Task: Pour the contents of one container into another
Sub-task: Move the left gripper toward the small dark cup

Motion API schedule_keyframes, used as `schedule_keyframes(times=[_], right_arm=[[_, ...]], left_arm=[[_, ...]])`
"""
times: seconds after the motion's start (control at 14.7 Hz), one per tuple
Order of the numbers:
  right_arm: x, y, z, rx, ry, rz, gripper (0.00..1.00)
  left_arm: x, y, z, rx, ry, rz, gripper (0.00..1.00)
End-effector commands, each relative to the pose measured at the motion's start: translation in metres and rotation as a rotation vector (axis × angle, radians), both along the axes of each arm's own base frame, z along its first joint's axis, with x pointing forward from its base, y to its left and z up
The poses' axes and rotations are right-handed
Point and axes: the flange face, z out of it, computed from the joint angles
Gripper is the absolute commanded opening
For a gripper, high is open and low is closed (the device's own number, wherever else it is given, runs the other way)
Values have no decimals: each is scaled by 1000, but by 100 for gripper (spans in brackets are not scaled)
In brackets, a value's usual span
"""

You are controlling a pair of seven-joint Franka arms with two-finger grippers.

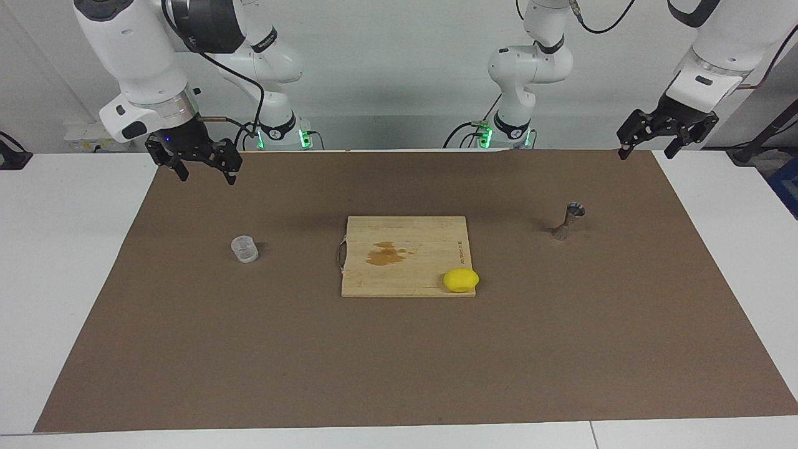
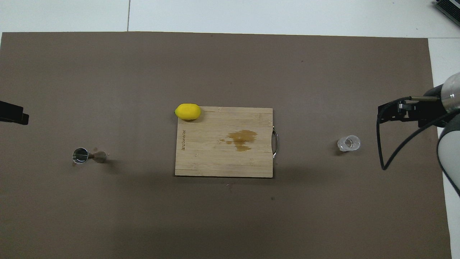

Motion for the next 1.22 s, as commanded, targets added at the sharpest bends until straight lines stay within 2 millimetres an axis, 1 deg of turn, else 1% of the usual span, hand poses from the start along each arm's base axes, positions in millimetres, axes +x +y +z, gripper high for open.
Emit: schedule_keyframes(times=[0.0, 0.27, 0.41, 0.54, 0.68, 0.88, 1.02, 1.09, 1.15], right_arm=[[-4, -3, 3, 12, 7, 14, 100], [-5, -4, 3, 12, 13, 14, 100], [-5, -3, 3, 12, 12, 15, 100], [-5, -4, 3, 12, 12, 15, 100], [-5, -3, 3, 12, 12, 15, 100], [-4, -3, 3, 12, 10, 16, 100], [-3, -4, 3, 13, 6, 13, 100], [-3, -4, 3, 13, 3, 13, 100], [-3, -4, 4, 13, 3, 13, 100]], left_arm=[[-4, -2, 2, 3, -22, -15, 100], [-3, 0, 2, 4, -33, -12, 100], [3, -7, -2, 5, -74, -21, 100], [9, -7, -8, 4, -105, -20, 100], [20, -5, -16, 8, -127, -17, 100], [38, -7, -51, 19, -153, -23, 100], [38, -12, -80, 21, -153, -38, 100], [39, -15, -87, 21, -153, -48, 100], [37, -15, -101, 25, -139, -83, 100]])
